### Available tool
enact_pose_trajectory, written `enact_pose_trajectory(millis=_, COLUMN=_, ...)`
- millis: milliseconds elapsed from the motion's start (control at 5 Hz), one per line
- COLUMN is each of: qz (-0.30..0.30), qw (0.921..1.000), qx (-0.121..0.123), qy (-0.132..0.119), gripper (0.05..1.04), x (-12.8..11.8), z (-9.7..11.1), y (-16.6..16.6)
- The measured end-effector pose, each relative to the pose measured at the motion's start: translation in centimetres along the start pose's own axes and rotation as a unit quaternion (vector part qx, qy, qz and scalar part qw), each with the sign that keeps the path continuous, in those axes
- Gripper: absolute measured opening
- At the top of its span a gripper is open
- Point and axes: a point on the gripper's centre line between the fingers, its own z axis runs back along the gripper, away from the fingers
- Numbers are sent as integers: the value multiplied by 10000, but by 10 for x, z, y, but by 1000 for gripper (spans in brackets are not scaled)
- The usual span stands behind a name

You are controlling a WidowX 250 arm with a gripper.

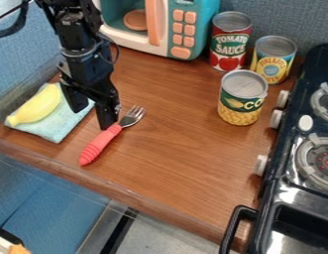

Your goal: Move the can and fail

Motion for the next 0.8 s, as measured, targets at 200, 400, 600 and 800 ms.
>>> enact_pose_trajectory(millis=200, qz=23, qw=9998, qx=-100, qy=173, gripper=999, x=-3, z=-9, y=-4)
enact_pose_trajectory(millis=400, qz=-404, qw=9991, qx=-97, qy=115, gripper=999, x=38, z=-8, y=-44)
enact_pose_trajectory(millis=600, qz=-664, qw=9976, qx=-181, qy=-32, gripper=999, x=77, z=-6, y=-75)
enact_pose_trajectory(millis=800, qz=-587, qw=9978, qx=-225, qy=-218, gripper=999, x=126, z=7, y=-105)
